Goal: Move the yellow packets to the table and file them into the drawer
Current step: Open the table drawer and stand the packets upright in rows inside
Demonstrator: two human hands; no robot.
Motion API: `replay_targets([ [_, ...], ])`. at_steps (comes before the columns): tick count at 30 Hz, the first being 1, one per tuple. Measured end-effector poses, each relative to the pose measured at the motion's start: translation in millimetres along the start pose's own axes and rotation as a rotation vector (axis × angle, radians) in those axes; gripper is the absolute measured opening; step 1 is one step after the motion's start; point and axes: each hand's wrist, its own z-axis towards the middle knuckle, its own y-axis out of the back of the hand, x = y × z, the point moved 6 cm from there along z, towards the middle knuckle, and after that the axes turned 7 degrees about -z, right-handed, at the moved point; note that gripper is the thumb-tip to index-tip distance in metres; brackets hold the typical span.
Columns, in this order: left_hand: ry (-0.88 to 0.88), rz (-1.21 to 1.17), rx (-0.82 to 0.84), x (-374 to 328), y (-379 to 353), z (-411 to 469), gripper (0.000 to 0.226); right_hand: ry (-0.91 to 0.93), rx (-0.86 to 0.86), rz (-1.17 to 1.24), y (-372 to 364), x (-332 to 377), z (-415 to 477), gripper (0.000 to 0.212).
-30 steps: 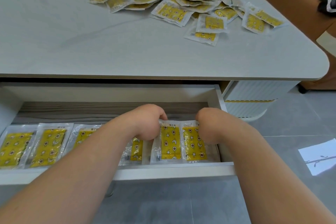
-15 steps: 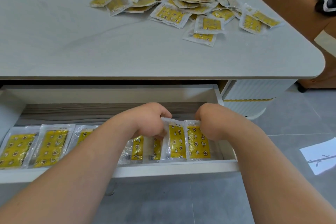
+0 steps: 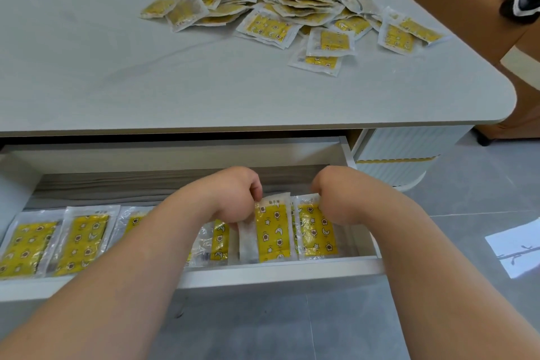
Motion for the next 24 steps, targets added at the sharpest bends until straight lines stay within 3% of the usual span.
replay_targets([
  [8, -0.075, -0.190, 0.047, -8.5, -12.5, 6.7, 0.029, 0.003, -0.045, 0.071, 10.3, 0.5, -0.6, 0.048],
  [13, -0.188, -0.068, -0.016, -16.7, -8.3, 9.2, 0.035, -0.014, -0.056, 0.077, 4.9, -3.1, 1.4, 0.042],
  [18, -0.131, -0.058, -0.037, -10.9, -1.0, 7.5, 0.029, -0.014, -0.065, 0.068, 9.3, -3.0, 2.3, 0.044],
  [24, -0.183, 0.219, -0.016, -26.1, -4.2, -6.0, 0.030, -0.001, -0.143, 0.056, 26.0, 2.5, -4.8, 0.040],
])
